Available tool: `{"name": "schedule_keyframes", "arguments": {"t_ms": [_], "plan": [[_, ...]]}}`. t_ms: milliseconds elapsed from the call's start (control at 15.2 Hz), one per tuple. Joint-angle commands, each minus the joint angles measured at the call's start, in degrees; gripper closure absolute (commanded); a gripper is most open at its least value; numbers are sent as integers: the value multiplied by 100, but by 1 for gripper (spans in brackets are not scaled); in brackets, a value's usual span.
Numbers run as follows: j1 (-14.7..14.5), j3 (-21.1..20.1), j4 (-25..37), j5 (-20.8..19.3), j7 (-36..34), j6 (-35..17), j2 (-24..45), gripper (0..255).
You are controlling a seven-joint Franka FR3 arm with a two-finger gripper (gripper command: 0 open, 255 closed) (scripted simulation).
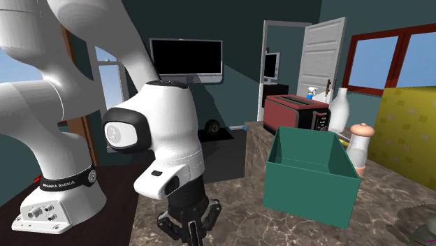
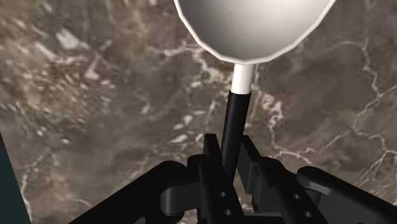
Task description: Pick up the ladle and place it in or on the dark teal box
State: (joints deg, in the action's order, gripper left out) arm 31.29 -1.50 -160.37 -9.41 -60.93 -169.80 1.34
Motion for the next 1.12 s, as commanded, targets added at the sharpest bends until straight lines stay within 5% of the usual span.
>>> {"name": "schedule_keyframes", "arguments": {"t_ms": [0, 1056], "plan": [[-5, -35, -4, 155, 126, 178, -186, 255], [-168, 13, 123, 644, 520, 1848, -1733, 255]]}}
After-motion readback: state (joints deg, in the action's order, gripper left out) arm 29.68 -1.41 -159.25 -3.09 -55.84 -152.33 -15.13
